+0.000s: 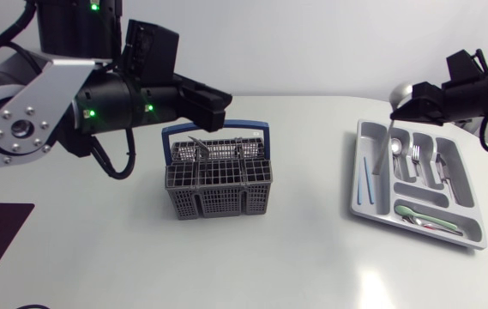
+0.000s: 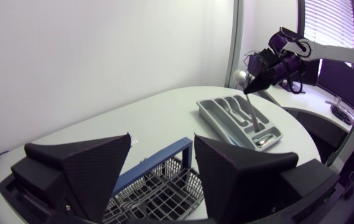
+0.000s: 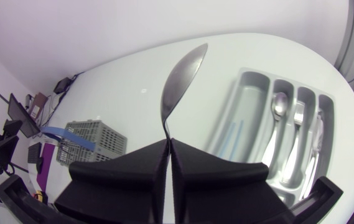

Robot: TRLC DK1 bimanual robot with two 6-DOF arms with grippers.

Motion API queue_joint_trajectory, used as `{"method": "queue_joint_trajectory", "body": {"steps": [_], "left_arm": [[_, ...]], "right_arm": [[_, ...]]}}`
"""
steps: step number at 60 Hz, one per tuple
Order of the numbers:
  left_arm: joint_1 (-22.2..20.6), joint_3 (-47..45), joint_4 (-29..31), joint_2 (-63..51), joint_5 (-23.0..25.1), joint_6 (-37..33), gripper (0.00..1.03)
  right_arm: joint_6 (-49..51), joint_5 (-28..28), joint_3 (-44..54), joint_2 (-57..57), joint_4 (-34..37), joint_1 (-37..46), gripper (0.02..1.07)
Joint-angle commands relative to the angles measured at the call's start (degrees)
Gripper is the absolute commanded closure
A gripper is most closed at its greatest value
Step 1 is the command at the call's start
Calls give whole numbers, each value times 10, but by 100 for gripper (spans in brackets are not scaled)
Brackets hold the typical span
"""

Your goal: Unload the cutlery basket into the drawer organizer.

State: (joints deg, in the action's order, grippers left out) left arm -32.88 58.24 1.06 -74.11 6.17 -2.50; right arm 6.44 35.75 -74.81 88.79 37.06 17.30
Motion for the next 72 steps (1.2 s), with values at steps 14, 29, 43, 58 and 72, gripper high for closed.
{"method": "queue_joint_trajectory", "body": {"steps": [14,29,43,58,72], "left_arm": [[5,-51,8,42,8,-47,12],[9,-72,8,58,20,-55,12],[20,-83,7,69,23,-63,12],[24,-95,2,79,25,-64,12],[29,-96,1,80,31,-63,12]], "right_arm": [[140,6,-130,140,58,114,101],[174,18,-204,238,59,142,101],[192,29,-242,295,59,148,101],[202,40,-262,313,60,155,101],[147,-43,-289,314,72,125,101]]}}
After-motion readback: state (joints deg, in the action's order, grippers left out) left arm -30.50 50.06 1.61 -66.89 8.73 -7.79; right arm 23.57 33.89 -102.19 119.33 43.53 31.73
